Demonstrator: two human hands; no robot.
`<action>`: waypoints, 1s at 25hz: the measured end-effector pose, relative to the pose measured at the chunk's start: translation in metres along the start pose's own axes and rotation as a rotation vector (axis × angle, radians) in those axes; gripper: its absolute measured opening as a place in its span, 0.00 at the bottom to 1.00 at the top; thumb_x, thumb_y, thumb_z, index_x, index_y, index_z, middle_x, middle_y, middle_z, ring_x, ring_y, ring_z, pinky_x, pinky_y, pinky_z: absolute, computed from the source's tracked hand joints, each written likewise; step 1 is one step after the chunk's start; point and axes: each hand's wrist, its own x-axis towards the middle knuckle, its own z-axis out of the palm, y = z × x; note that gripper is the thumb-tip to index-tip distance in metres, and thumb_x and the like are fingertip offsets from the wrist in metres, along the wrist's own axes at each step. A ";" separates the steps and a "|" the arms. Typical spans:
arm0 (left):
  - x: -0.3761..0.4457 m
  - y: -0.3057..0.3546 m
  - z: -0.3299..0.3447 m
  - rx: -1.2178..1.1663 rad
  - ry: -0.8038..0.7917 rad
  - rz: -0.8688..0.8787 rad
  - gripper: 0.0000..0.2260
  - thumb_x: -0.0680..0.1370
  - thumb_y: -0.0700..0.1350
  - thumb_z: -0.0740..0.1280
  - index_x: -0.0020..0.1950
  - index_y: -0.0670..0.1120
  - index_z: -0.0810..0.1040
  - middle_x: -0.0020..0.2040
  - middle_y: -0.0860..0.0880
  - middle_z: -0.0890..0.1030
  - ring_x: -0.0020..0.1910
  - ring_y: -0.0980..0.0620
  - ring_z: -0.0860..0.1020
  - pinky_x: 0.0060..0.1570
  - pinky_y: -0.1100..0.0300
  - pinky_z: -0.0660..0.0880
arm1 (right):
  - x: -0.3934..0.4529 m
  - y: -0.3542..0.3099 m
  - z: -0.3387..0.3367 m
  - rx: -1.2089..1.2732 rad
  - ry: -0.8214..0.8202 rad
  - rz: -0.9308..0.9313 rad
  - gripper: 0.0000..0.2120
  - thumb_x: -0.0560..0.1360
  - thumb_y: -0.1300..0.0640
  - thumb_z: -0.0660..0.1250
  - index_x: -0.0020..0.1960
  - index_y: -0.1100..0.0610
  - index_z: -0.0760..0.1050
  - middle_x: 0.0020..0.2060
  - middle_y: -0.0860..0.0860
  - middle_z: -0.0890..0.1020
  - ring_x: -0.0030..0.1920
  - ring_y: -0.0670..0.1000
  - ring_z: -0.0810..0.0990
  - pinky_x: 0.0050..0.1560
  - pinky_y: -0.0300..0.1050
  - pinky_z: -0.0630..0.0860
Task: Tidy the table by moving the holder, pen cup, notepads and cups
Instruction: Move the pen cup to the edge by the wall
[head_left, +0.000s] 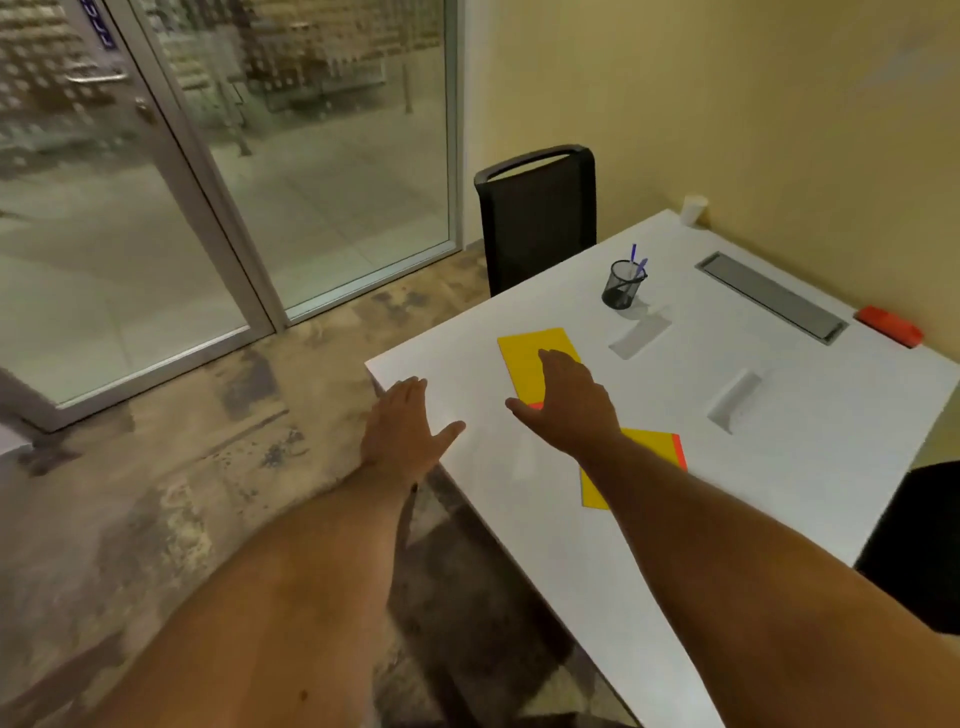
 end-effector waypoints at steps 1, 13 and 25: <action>0.007 -0.005 -0.007 0.005 -0.004 0.030 0.43 0.76 0.70 0.64 0.82 0.45 0.60 0.82 0.46 0.63 0.82 0.45 0.60 0.79 0.46 0.60 | 0.001 -0.007 0.000 -0.003 0.013 0.010 0.46 0.76 0.31 0.68 0.84 0.56 0.60 0.82 0.54 0.66 0.80 0.58 0.66 0.75 0.58 0.69; 0.190 -0.036 -0.013 0.022 -0.014 0.242 0.41 0.75 0.70 0.67 0.80 0.46 0.64 0.80 0.44 0.68 0.80 0.43 0.63 0.76 0.45 0.64 | 0.122 -0.053 0.068 0.070 0.111 0.328 0.41 0.76 0.31 0.66 0.79 0.54 0.66 0.73 0.53 0.74 0.73 0.58 0.74 0.65 0.57 0.75; 0.439 -0.009 -0.001 -0.135 -0.259 0.376 0.33 0.77 0.64 0.69 0.77 0.51 0.66 0.76 0.48 0.70 0.75 0.48 0.68 0.68 0.58 0.66 | 0.332 -0.034 0.066 0.172 0.094 0.494 0.42 0.77 0.30 0.65 0.83 0.51 0.60 0.79 0.51 0.70 0.78 0.56 0.70 0.74 0.56 0.71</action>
